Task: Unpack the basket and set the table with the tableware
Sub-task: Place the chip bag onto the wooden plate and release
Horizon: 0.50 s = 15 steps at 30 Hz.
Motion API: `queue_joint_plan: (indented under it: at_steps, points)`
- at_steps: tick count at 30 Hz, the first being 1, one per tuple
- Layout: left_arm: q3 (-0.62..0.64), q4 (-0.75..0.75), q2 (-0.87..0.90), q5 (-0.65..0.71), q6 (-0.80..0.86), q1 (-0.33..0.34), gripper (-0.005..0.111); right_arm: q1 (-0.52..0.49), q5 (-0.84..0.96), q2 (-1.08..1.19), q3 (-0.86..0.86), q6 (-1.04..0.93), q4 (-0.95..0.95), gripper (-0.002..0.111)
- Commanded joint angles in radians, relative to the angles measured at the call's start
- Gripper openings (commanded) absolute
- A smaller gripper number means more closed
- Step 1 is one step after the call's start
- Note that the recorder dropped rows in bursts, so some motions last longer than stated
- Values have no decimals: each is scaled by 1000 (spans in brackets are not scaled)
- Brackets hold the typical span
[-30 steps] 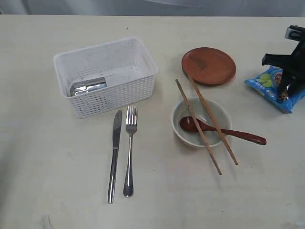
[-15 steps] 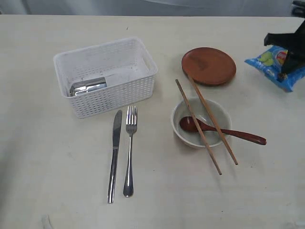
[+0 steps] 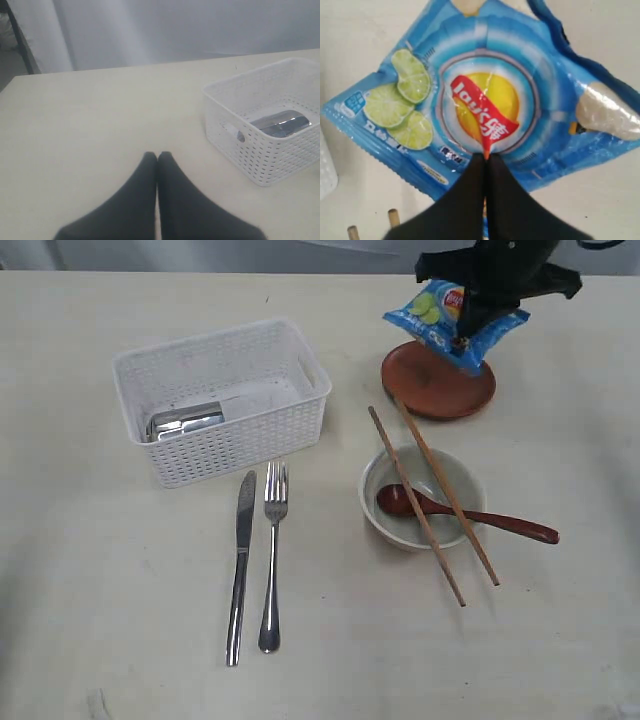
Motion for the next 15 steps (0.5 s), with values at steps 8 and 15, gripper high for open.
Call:
queue_joint_plan:
  at_steps: [8,15]
  points:
    - [3,0,-5,-7,2,4,0,12,18,114,-73,-37,67,33]
    - [3,0,-5,-7,2,4,0,17,35,90,-73,-47,86,53]
